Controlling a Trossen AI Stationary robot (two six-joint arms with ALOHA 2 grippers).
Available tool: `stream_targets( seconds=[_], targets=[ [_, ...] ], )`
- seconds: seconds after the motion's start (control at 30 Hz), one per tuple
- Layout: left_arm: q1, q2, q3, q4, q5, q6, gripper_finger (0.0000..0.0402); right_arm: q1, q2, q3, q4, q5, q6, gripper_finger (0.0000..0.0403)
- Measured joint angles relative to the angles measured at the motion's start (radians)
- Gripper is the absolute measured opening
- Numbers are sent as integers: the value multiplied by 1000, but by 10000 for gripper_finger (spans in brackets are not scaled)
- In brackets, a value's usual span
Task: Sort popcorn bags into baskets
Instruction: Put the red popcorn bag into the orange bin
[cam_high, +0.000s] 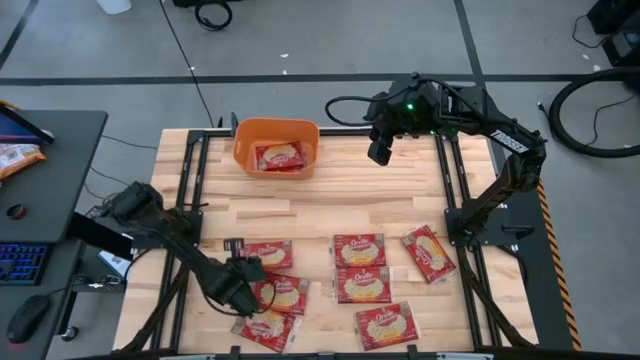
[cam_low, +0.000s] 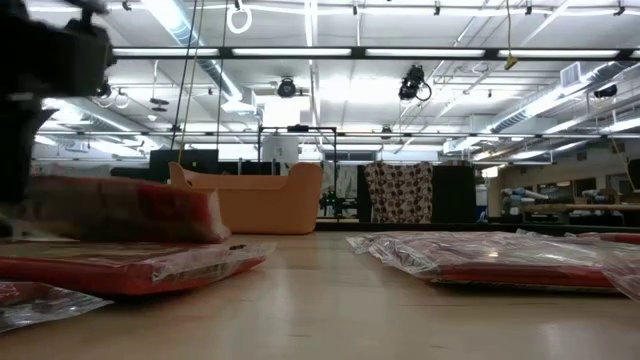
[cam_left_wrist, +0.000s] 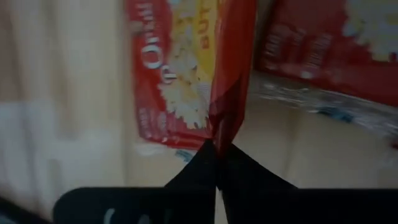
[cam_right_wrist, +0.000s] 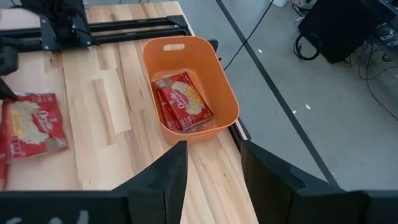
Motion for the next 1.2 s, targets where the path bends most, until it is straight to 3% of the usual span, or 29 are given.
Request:
stream_targets(
  seconds=[0.3, 0.53, 0.77, 1.0, 1.2],
  targets=[
    [101, -224, 0, -104, -91, 100, 7, 0, 0, 0, 3, -3, 6, 155],
    [285, -393, 1, -133, -212, 220, 6, 1, 1, 0, 14, -3, 16, 155],
    [527, -433, 32, -47, -358, 567, 5, 6, 1, 0, 24, -2, 48, 155],
    [811, -382, 26, 209, -336, 1062, 5, 15, 1, 0, 25, -1, 91, 155],
    [1074, -303, 26, 296, -172, 1241, 6, 44, 1, 0, 24, 2, 133, 155]
  ],
)
